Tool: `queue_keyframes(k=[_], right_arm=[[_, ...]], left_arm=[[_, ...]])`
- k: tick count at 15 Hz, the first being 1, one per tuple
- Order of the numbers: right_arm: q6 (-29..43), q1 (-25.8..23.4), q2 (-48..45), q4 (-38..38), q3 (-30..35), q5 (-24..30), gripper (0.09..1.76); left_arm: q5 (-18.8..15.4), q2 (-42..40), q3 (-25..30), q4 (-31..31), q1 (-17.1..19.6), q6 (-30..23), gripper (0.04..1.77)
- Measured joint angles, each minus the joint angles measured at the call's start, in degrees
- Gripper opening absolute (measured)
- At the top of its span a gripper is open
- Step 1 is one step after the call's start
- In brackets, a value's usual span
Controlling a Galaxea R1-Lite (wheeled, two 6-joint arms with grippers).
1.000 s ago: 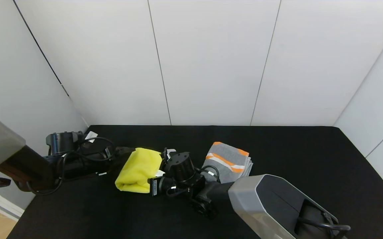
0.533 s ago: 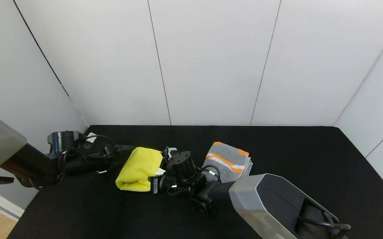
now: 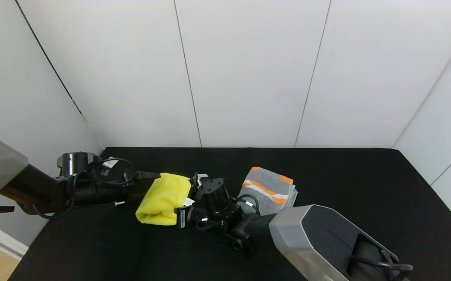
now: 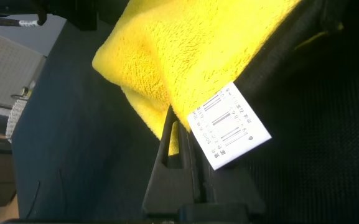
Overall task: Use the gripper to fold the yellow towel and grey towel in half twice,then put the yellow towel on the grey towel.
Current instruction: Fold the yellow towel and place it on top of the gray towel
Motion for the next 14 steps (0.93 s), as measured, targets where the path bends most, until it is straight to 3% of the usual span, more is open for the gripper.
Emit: queue_keyframes(k=[5,7,10,14], right_arm=[[0.01,-0.05,-0.02,-0.02,0.00,-0.39,0.15],[0.09,-0.05,-0.02,-0.55,0.06,-0.85,0.15],[0.01,-0.11,-0.02,-1.51,0.34,-0.89,0.15],[0.00,-0.13,-0.02,-3.06,0.88,-0.88,0.15]], left_arm=[[-3.99,-0.61,-0.38,2.18,0.06,-0.24,1.72],[-8.75,-0.74,-0.44,2.15,0.11,-1.88,1.72],[-10.23,-0.41,-0.66,1.96,0.17,-2.56,1.72],[-15.37,-0.07,-0.63,1.62,0.17,-2.32,1.72]])
